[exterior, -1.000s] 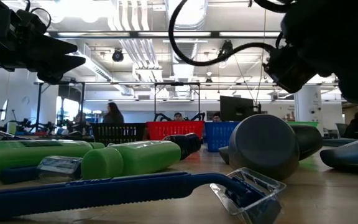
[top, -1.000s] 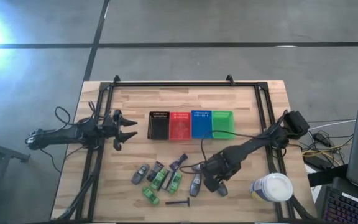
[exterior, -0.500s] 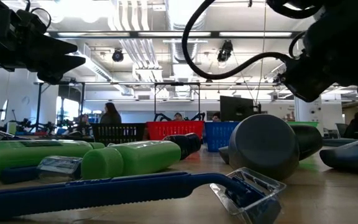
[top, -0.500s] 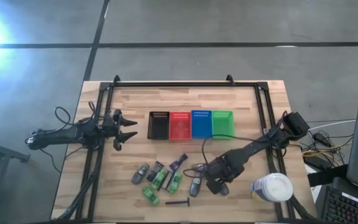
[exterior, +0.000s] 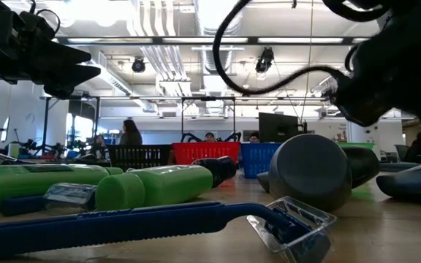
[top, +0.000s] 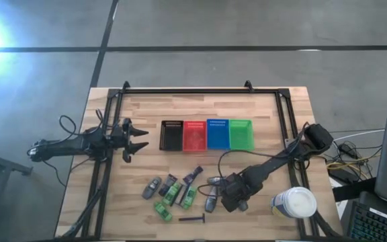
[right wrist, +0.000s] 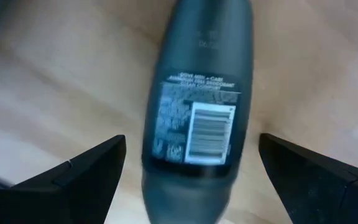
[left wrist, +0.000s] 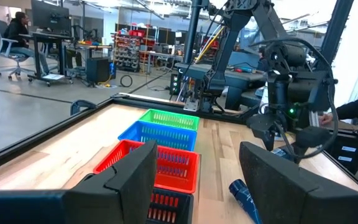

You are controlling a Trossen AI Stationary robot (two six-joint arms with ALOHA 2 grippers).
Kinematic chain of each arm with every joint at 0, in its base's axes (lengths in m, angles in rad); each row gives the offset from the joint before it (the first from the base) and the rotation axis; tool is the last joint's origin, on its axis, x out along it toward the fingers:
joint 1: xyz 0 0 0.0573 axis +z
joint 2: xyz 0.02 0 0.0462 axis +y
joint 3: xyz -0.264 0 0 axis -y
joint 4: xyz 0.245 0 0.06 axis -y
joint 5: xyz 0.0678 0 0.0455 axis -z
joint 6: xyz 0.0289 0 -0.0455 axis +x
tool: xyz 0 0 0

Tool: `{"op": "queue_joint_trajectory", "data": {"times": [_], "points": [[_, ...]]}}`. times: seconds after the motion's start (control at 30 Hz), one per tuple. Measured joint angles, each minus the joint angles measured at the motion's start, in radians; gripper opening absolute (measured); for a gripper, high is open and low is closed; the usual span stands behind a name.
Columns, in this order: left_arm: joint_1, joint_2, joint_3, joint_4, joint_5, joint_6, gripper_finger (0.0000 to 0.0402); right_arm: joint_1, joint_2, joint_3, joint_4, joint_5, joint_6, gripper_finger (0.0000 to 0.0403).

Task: Pick & Place Travel size toiletries
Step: Put the black deodorant into the green basket

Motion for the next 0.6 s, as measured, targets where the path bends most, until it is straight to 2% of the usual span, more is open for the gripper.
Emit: {"op": "queue_joint_trajectory", "data": {"times": [0.13,0.3,0.6], "points": [[0.000,0.000,0.000,0.000,0.000,0.000,0.0234,0.020,0.017,0.004,0.007,0.020,0.065,0.0363],[0.000,0.000,0.000,-0.001,0.000,0.000,0.0234,0.049,0.014,0.025,-0.030,0.140,0.083,0.0363],[0.000,0.000,0.000,-0.002,0.000,0.000,0.0234,0.066,0.015,0.019,-0.036,0.159,-0.068,0.0363]]}}
